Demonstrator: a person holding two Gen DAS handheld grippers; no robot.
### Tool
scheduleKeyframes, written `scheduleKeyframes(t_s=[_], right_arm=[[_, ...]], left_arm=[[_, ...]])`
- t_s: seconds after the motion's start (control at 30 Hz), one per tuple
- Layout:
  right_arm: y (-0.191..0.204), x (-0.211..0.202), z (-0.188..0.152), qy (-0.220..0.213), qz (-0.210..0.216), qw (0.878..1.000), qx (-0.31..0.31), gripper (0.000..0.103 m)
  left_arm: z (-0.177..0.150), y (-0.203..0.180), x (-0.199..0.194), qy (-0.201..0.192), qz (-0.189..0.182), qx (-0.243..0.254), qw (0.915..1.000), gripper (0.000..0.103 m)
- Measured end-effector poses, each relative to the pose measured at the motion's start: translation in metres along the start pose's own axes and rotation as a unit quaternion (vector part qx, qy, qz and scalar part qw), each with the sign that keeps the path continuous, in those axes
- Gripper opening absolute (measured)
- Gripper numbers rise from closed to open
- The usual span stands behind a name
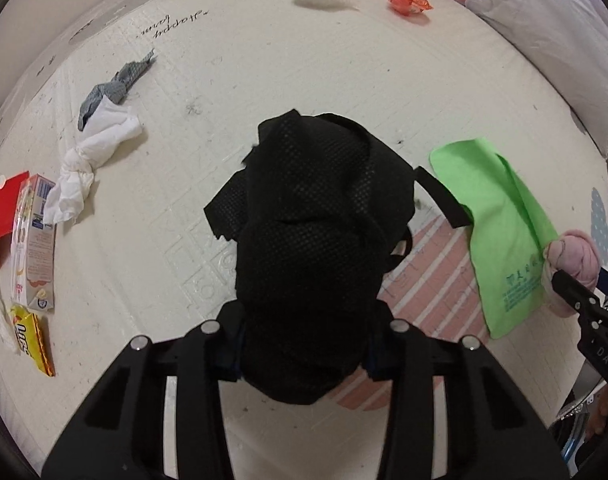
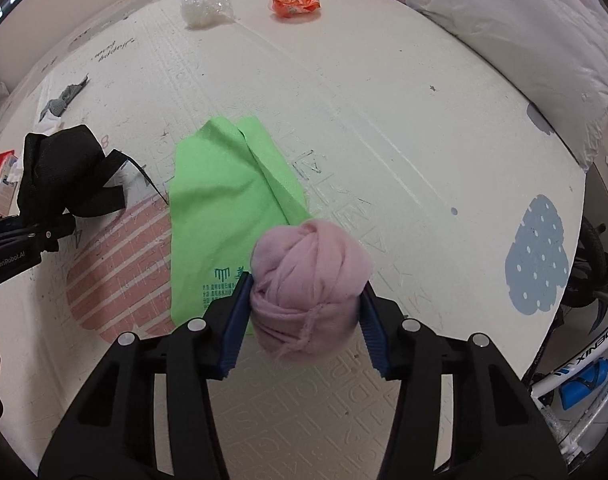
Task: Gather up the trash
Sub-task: 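Grasp the black cloth with the left tool while the right tool grasps the pink ball, then drop the pink ball into the grey bin with the right tool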
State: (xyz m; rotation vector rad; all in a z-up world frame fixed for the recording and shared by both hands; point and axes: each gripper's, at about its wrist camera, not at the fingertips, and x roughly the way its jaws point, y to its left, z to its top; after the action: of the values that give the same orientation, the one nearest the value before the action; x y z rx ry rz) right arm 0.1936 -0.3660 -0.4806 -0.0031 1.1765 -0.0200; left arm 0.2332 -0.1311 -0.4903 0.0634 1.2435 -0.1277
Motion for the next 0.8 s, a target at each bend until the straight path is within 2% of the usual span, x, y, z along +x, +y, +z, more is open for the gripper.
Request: scheduleKeyframes(t_s=[0.13, 0.33, 0.5, 0.8], right_arm=[[-0.012, -0.022, -0.001, -0.011, -0.001, 1.0, 0.02, 0.049], [-0.047, -0.061, -0.013, -0.029, -0.024, 0.997, 0.063, 0.049], [-0.098, -0.09, -0.042, -0.028, -0.056, 0.992, 0.111, 0.049], [-0.225, -0.122, -0.112, -0.019, -0.118, 0.977, 0.177, 0.049]], left_arm=[[0.006, -0.004, -0.03, -0.026, 0.003, 0.02, 0.9995, 0.041], [0.012, -0.037, -0.073, -0.064, -0.007, 0.067, 0.9957, 0.041], [0.018, -0.098, -0.095, -0.078, -0.027, 0.118, 0.9897, 0.041], [-0.005, -0.226, -0.116, -0.074, -0.073, 0.189, 0.9764, 0.041]])
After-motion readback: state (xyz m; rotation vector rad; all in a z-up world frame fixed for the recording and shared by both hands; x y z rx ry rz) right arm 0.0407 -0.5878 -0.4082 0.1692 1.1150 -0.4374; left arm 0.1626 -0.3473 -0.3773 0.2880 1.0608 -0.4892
